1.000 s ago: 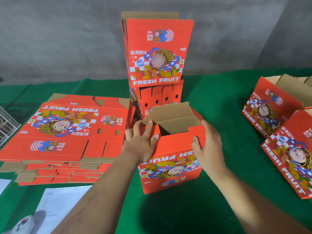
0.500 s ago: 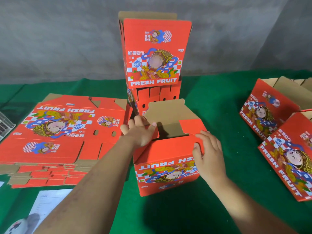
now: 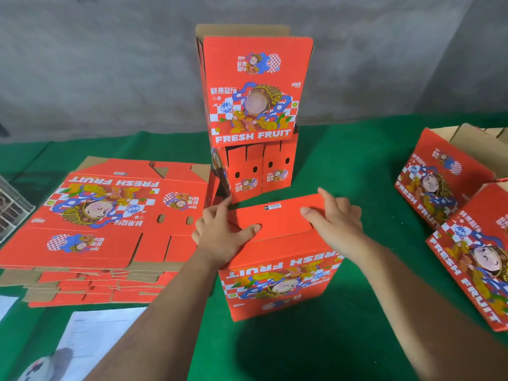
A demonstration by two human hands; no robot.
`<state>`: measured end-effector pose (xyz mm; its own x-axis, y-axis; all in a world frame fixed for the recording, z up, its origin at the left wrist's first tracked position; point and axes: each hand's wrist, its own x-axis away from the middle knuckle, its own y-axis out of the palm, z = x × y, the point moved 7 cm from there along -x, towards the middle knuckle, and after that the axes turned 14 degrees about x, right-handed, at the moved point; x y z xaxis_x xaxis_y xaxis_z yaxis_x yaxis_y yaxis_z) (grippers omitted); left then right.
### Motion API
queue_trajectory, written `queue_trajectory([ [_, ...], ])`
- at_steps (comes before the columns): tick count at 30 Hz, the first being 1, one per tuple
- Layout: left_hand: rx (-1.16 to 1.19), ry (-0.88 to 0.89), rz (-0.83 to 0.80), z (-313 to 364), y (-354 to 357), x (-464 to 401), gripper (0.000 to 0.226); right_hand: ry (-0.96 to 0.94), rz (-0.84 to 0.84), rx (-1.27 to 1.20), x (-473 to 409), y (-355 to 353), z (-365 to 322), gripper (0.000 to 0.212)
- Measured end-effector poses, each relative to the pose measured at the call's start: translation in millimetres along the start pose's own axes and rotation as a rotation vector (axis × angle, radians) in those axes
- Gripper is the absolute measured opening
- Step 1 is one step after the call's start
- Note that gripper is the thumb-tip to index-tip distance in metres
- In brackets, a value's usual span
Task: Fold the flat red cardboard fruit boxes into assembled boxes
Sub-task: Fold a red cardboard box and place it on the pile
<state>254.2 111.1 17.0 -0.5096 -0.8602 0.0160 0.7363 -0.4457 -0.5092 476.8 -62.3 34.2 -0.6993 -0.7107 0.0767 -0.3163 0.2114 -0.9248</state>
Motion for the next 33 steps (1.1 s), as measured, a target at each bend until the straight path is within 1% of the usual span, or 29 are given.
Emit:
queue_trajectory([
  [2, -0.066, -0.032, -0.028, -2.2, 3.5, -0.1, 0.094, 0.002, -0.064, -0.014, -4.6, 6.3, 7.0, 0.1],
  [5, -0.144, -0.091, -0.052, 0.5, 14.6, 1.7, 0.088, 0.044, -0.108, 0.117, -5.5, 15.7, 14.7, 0.112],
  [7, -0.256, -0.13, -0.063, 2.8, 18.0, 2.9, 0.084, 0.101, -0.111, 0.191, -4.2, 18.4, 15.1, 0.116],
  [9, -0.29, -0.113, -0.074, 4.1, 18.1, 2.3, 0.084, 0.138, -0.099, 0.268, -2.0, 16.0, 12.6, 0.115],
  [11, -0.164, -0.047, -0.063, 2.2, 15.9, 1.4, 0.08, 0.133, -0.093, 0.308, -1.1, 14.3, 10.3, 0.112],
  [12, -0.031, -0.041, -0.028, -0.7, 12.0, 2.1, 0.077, 0.124, -0.084, 0.29, -0.4, 13.6, 9.9, 0.109],
  [13, 0.13, -0.078, 0.023, -6.6, 7.4, 4.1, 0.075, 0.12, -0.067, 0.245, 0.8, 13.2, 10.0, 0.105],
  [15, 0.456, -0.267, 0.091, -23.5, 5.9, 10.6, 0.075, 0.147, -0.03, 0.086, 3.9, 12.2, 14.7, 0.1],
  [17, 0.658, -0.432, 0.078, -31.2, 13.2, 20.9, 0.081, 0.189, -0.01, -0.097, 6.9, 10.7, 22.7, 0.096],
  [18, 0.717, -0.458, 0.074, -28.6, 13.5, 25.4, 0.078, 0.209, -0.002, -0.167, 7.6, 8.9, 27.2, 0.094],
  [19, 0.767, -0.453, 0.083, -24.1, 12.4, 27.4, 0.066, 0.224, 0.016, -0.23, 7.8, 5.6, 31.3, 0.095],
  [20, 0.818, -0.436, 0.109, -18.8, 10.4, 30.0, 0.046, 0.242, 0.047, -0.301, 8.5, 0.9, 34.7, 0.096],
  [21, 0.865, -0.402, 0.148, -14.8, 9.8, 31.7, 0.031, 0.262, 0.097, -0.379, 10.4, -5.1, 37.1, 0.094],
  [23, 0.89, -0.286, 0.2, -5.1, 10.4, 35.0, 0.015, 0.291, 0.226, -0.555, 16.3, -16.2, 40.1, 0.075],
  [24, 0.894, -0.234, 0.192, 0.3, 12.4, 36.0, 0.016, 0.302, 0.28, -0.631, 19.0, -19.7, 42.3, 0.064],
  [25, 0.94, -0.214, 0.157, 1.1, 17.4, 34.5, 0.027, 0.311, 0.311, -0.688, 21.4, -20.9, 45.2, 0.056],
  [26, 1.019, -0.243, 0.088, 1.9, 23.0, 34.7, 0.042, 0.314, 0.32, -0.73, 23.4, -20.4, 48.1, 0.051],
  [27, 1.073, -0.312, 0.006, 0.7, 28.6, 36.2, 0.055, 0.303, 0.313, -0.762, 24.7, -17.6, 50.8, 0.047],
  [28, 1.076, -0.392, -0.076, -1.1, 32.7, 40.2, 0.059, 0.282, 0.298, -0.781, 24.9, -13.6, 54.0, 0.043],
  [29, 1.018, -0.436, -0.154, -3.2, 37.6, 44.5, 0.055, 0.26, 0.282, -0.78, 25.1, -8.3, 57.1, 0.039],
  [30, 0.937, -0.428, -0.185, -6.2, 40.9, 47.5, 0.049, 0.247, 0.272, -0.771, 25.2, -2.3, 61.3, 0.035],
  [31, 0.892, -0.375, -0.168, -7.3, 42.8, 49.5, 0.045, 0.24, 0.265, -0.762, 24.8, 4.3, 66.5, 0.032],
  [33, 0.881, -0.255, -0.106, -3.7, 46.0, 52.9, 0.049, 0.229, 0.231, -0.743, 24.6, 16.6, 76.6, 0.029],
])
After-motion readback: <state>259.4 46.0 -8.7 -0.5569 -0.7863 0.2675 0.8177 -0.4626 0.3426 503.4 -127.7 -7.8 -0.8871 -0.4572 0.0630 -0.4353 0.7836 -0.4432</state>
